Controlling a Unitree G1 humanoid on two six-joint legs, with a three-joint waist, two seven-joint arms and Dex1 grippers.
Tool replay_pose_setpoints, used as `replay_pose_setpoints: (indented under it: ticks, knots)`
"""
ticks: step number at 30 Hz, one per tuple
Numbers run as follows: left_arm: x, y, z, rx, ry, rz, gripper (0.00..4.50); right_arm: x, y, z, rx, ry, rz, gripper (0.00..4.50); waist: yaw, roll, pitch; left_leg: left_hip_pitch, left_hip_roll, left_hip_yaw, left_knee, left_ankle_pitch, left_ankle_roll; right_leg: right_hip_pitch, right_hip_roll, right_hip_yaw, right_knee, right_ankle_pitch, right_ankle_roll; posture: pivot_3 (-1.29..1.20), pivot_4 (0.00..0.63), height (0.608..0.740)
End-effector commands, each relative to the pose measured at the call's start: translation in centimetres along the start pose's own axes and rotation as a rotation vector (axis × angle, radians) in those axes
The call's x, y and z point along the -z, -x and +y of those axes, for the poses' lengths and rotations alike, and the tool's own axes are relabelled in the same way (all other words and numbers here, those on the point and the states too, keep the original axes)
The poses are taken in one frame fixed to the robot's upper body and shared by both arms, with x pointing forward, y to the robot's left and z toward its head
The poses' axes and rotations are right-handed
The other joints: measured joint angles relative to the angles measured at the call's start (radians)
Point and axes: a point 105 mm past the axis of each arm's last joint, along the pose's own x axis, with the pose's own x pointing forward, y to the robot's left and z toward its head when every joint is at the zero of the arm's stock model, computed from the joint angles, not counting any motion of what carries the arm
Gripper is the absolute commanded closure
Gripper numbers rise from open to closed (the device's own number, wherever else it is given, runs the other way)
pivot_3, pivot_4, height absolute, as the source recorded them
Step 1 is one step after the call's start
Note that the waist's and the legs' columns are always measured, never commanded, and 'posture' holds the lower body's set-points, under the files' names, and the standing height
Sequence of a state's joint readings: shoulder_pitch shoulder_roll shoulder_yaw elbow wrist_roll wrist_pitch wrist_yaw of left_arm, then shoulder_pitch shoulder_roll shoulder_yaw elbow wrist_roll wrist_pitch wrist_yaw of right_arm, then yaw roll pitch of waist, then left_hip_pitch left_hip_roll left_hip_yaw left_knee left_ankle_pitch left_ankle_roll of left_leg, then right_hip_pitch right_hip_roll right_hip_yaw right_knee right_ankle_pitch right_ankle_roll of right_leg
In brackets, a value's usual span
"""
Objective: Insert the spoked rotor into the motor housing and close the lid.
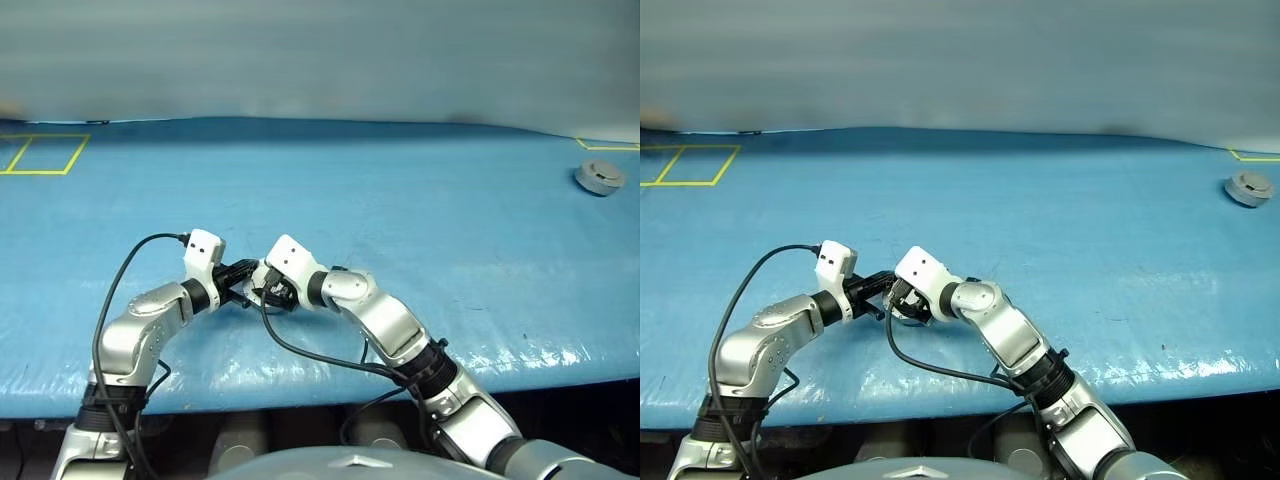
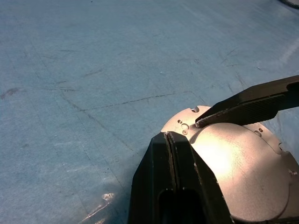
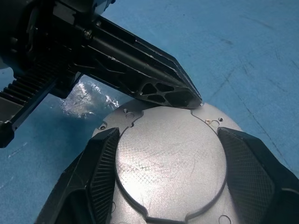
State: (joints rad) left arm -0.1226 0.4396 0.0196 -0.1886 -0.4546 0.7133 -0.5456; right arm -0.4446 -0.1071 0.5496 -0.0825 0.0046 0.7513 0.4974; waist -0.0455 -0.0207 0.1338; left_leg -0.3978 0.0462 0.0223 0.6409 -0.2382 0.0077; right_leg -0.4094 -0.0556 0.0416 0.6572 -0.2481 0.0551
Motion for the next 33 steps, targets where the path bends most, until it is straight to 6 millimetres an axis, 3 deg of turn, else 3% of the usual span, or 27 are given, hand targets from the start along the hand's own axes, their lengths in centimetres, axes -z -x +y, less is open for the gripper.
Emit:
replay_pose_setpoints:
  ticks: [1, 3, 6, 13, 16, 20, 25, 33]
  knots:
    - [0.8, -0.4, -1.7, 0.078, -0.012, 0.038, 4.50, 5.8, 0.8, -1.0, 0.065, -0.102, 0.200, 0.42, 0.004, 0.000, 0.000, 0.000, -0.001, 0.000, -0.001, 0.000, 0.000, 0.000, -0.001, 0.000, -0.001, 0.000, 0.000, 0.00, 0.150, 0.740]
    - [0.8, -0.4, -1.7, 0.079, -0.024, 0.043, 4.50, 5.9, 1.6, -1.1, 0.078, -0.121, 0.183, 0.07, 0.014, 0.000, 0.000, -0.001, -0.001, 0.000, -0.002, 0.000, 0.000, 0.000, -0.001, -0.001, -0.003, 0.000, 0.000, 0.00, 0.150, 0.740]
    - [0.8, -0.5, -1.6, 0.076, -0.036, 0.045, 4.50, 6.1, 3.5, -0.9, 0.067, -0.197, 0.142, 0.07, 0.030, 0.000, -0.002, -0.003, -0.004, 0.001, -0.011, 0.000, 0.001, 0.001, 0.000, -0.004, -0.014, 0.003, -0.005, 0.00, 0.150, 0.740]
    - [0.5, -0.5, -1.3, 0.076, -0.068, 0.036, 4.50, 4.2, 9.4, -0.9, 0.023, -0.500, -0.065, 0.07, 0.037, 0.000, -0.002, -0.015, -0.011, -0.002, -0.011, -0.006, 0.009, 0.002, -0.005, -0.007, -0.025, 0.002, 0.006, 0.00, 0.150, 0.740]
    - [0.4, -0.7, -1.3, 0.082, -0.081, 0.036, 4.50, 3.9, 10.9, -0.9, 0.006, -0.647, -0.128, 0.07, 0.034, 0.000, 0.002, -0.018, -0.011, -0.002, -0.011, -0.006, 0.009, 0.000, -0.004, -0.008, -0.027, 0.006, 0.012, 0.00, 0.150, 0.740]
    - [0.4, -0.8, -1.5, 0.090, -0.095, 0.037, 4.50, 4.5, 11.0, -1.3, 0.046, -0.842, -0.159, 0.07, 0.033, 0.001, 0.002, -0.018, -0.014, -0.003, -0.011, -0.006, 0.009, 0.000, -0.002, -0.009, -0.027, 0.005, 0.011, 0.00, 0.150, 0.740]
    - [0.3, -0.8, -1.6, 0.095, -0.108, 0.034, 4.50, 4.8, 9.4, -1.5, 0.080, -1.132, -0.223, 0.07, 0.035, 0.002, 0.003, -0.019, -0.015, -0.004, -0.011, -0.006, 0.008, 0.000, -0.002, -0.010, -0.027, 0.006, 0.012, 0.00, 0.150, 0.740]
    - [-0.2, -0.6, -1.7, 0.093, -0.136, 0.019, 4.50, 3.2, 7.2, 0.5, -0.075, -1.302, -0.259, 0.07, 0.033, 0.002, 0.002, -0.018, -0.018, -0.006, -0.011, -0.006, 0.009, 0.004, -0.004, -0.010, -0.028, 0.008, 0.016, 0.00, 0.150, 0.740]
